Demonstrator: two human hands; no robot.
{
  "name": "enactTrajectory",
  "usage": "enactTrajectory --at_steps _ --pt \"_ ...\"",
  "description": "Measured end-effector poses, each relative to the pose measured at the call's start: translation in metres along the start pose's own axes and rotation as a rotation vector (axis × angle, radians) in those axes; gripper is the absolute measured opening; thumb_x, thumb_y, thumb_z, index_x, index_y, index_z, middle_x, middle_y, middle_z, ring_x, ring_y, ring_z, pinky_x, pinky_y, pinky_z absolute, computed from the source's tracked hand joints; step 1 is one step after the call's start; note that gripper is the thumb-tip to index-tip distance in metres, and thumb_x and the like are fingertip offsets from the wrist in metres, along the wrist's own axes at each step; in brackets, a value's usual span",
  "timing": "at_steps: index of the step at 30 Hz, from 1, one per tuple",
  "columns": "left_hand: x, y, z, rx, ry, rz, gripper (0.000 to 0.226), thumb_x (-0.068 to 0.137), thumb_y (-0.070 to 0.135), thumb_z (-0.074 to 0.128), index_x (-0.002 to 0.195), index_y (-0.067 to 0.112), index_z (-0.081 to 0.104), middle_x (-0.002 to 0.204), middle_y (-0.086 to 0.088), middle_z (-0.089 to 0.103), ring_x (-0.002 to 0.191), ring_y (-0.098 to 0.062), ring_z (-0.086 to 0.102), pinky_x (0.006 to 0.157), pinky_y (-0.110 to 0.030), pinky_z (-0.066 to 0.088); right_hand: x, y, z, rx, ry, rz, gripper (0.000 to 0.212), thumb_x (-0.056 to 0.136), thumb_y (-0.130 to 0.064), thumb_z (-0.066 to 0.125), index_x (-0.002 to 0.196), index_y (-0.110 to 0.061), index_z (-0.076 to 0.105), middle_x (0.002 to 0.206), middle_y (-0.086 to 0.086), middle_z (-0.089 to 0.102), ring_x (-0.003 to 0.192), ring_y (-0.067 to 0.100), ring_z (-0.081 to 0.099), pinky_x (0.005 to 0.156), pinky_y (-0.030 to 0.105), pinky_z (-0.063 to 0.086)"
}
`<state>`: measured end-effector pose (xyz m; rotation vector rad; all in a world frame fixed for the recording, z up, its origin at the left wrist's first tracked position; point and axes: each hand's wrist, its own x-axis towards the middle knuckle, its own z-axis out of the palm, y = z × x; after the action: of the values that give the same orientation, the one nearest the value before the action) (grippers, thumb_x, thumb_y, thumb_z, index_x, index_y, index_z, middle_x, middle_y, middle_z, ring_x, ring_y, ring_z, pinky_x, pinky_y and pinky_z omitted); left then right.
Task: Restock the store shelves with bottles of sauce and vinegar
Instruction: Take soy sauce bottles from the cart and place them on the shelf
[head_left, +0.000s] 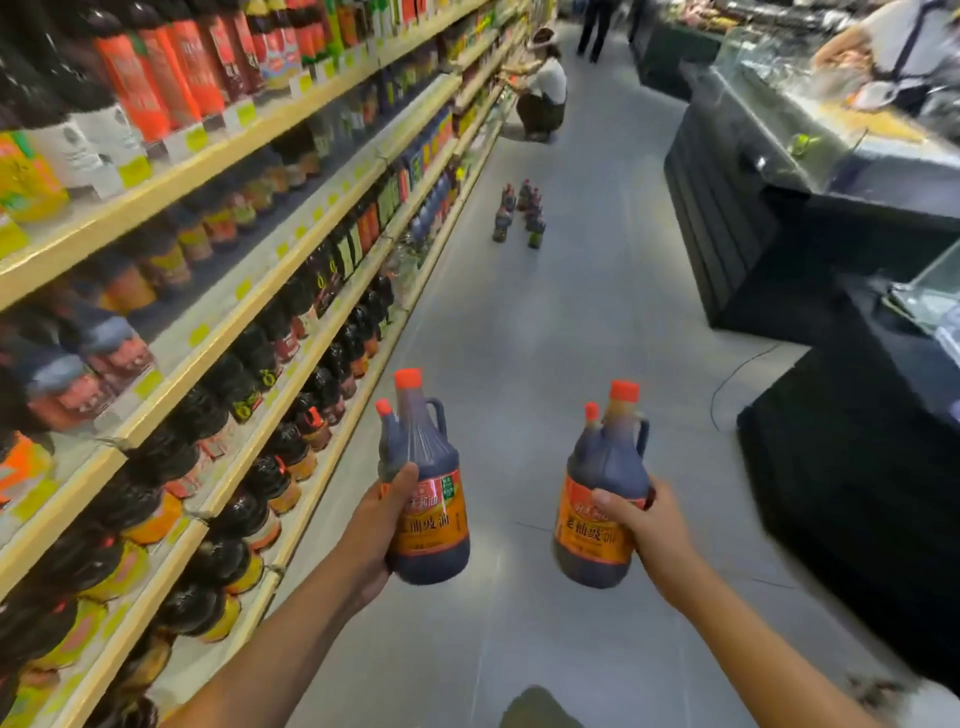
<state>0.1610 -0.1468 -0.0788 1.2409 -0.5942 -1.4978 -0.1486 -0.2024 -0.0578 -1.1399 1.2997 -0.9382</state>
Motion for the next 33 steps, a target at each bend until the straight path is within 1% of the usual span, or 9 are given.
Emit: enactTrajectory --at_steps 4,7,14,19,23,25,29,31,33 --pt "0.055 0.014 0.015 0.033 -0.063 -0.017 0.090 0.043 0.083 0.085 0.120 0.040 0.066 0.113 -0.001 0.078 0.101 -0.025 0.077 0.071 -0.038 0.064 0.037 -0.006 -0.006 0.003 0.052 0.020 0.077 0.052 -0.049 0.087 0.121 -0.023 0.064 0.108 -0.002 0.078 0.097 0.020 0.075 0.073 0.033 0.063" --pt "0.097 0.026 0.029 0.051 -0.094 -0.022 0.103 0.042 0.084 0.085 0.129 0.033 0.061 0.116 -0.004 0.077 0.104 -0.027 0.076 0.074 -0.038 0.063 0.073 -0.010 -0.013 0.013 0.072 0.037 0.076 0.052 -0.048 0.087 0.120 -0.023 0.064 0.106 -0.003 0.078 0.095 0.019 0.076 0.069 0.028 0.061" --pt "0.198 0.059 0.054 0.081 -0.066 -0.025 0.106 0.046 0.083 0.085 0.133 0.028 0.059 0.120 -0.009 0.076 0.108 -0.031 0.074 0.083 -0.044 0.062 0.190 -0.029 -0.032 -0.005 0.044 0.071 0.078 0.050 -0.052 0.087 0.120 -0.028 0.062 0.105 -0.009 0.077 0.093 0.014 0.075 0.064 0.024 0.060" --pt "0.250 0.082 0.057 0.048 0.066 0.011 0.106 0.039 0.083 0.087 0.127 0.029 0.061 0.115 -0.008 0.078 0.106 -0.030 0.075 0.095 -0.055 0.058 0.280 -0.053 -0.028 -0.069 -0.050 0.062 0.083 0.044 -0.052 0.089 0.119 -0.026 0.064 0.104 -0.005 0.078 0.093 0.018 0.076 0.065 0.027 0.061" --pt "0.275 0.101 0.042 -0.002 0.156 0.014 0.110 0.038 0.080 0.088 0.129 0.025 0.059 0.117 -0.011 0.077 0.108 -0.033 0.074 0.098 -0.057 0.057 0.339 -0.075 0.000 -0.102 -0.144 0.051 0.082 0.042 -0.051 0.088 0.117 -0.027 0.065 0.102 -0.006 0.079 0.091 0.017 0.076 0.068 0.029 0.060" --pt "0.283 0.110 0.030 -0.022 0.213 0.009 0.107 0.040 0.077 0.089 0.128 0.025 0.059 0.114 -0.009 0.078 0.106 -0.031 0.075 0.095 -0.053 0.059 0.363 -0.083 0.021 -0.106 -0.196 0.047 0.080 0.045 -0.047 0.089 0.118 -0.026 0.065 0.103 -0.002 0.078 0.091 0.018 0.076 0.068 0.030 0.060" --pt "0.300 0.128 -0.005 -0.063 0.305 0.018 0.069 0.077 0.051 0.079 0.135 0.021 0.057 0.115 -0.006 0.078 0.104 -0.025 0.076 0.081 -0.037 0.063 0.408 -0.097 0.077 -0.123 -0.329 0.042 0.061 0.060 -0.025 0.096 0.113 -0.028 0.065 0.103 0.000 0.077 0.086 0.015 0.076 0.059 0.023 0.059" --pt "0.306 0.137 -0.028 -0.071 0.336 0.026 0.063 0.081 0.047 0.078 0.135 0.021 0.057 0.117 -0.007 0.077 0.107 -0.026 0.075 0.086 -0.039 0.062 0.428 -0.104 0.111 -0.144 -0.391 0.034 0.060 0.062 -0.020 0.093 0.115 -0.024 0.066 0.104 0.003 0.077 0.088 0.018 0.076 0.061 0.024 0.060" --pt "0.312 0.146 -0.055 -0.087 0.395 0.039 0.072 0.075 0.048 0.079 0.137 0.019 0.056 0.120 -0.010 0.076 0.111 -0.029 0.073 0.099 -0.049 0.058 0.444 -0.112 0.149 -0.164 -0.460 0.027 0.055 0.067 -0.018 0.086 0.118 -0.020 0.066 0.107 0.007 0.076 0.090 0.020 0.076 0.063 0.025 0.060"
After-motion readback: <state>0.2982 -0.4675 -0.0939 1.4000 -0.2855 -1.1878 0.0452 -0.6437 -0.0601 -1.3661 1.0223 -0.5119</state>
